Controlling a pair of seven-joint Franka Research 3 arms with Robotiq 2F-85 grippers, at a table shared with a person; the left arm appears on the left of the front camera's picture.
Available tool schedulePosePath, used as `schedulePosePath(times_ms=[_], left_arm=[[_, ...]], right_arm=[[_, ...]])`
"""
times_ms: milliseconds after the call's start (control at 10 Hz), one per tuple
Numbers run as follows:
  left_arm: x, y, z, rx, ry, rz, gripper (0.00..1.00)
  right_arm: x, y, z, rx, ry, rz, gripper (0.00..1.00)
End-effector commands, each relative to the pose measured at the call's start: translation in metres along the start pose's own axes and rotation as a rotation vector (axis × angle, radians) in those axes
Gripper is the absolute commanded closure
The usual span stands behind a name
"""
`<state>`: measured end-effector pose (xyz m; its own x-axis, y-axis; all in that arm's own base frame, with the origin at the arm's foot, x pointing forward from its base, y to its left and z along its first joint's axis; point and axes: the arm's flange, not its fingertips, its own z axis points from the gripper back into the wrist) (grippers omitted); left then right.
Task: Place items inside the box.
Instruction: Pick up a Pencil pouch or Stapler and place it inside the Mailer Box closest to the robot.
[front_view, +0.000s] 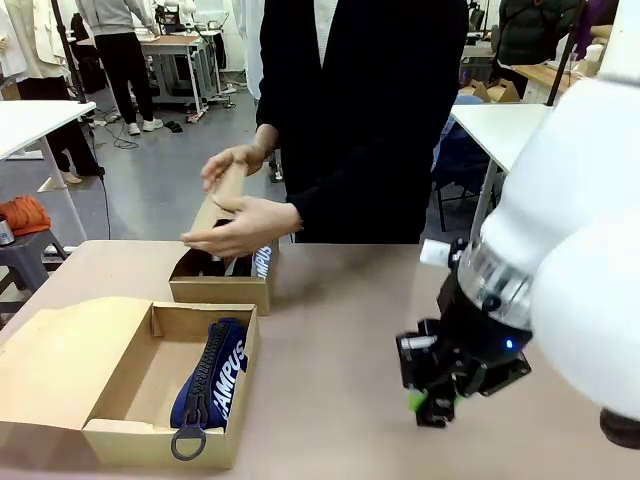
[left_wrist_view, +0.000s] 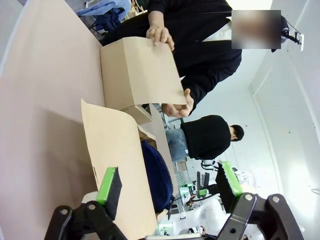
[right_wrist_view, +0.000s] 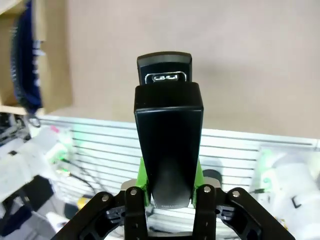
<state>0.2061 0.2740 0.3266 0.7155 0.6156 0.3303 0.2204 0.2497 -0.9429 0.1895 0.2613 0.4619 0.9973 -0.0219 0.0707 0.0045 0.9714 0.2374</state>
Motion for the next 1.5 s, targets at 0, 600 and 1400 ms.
schedulePosePath(times_ms=[0,600,1400], left_arm=[[-0.002,-0.002,-0.003,-0.019,-0.019,-0.021,0.04],[-0.002,-0.002,-0.003,-0.019,-0.019,-0.021,0.04],[-0.002,-0.002,-0.003,-0.019,-0.019,-0.021,0.04]], right_arm=[[-0.044,-0.056,-0.058,0.105,-0.012,-0.014,0.63],[-0.005,0.013,-0.006,0.085,0.013,-0.038,0.63],[0.011,0.043,-0.003,-0.127,0.077,0.114,0.63]])
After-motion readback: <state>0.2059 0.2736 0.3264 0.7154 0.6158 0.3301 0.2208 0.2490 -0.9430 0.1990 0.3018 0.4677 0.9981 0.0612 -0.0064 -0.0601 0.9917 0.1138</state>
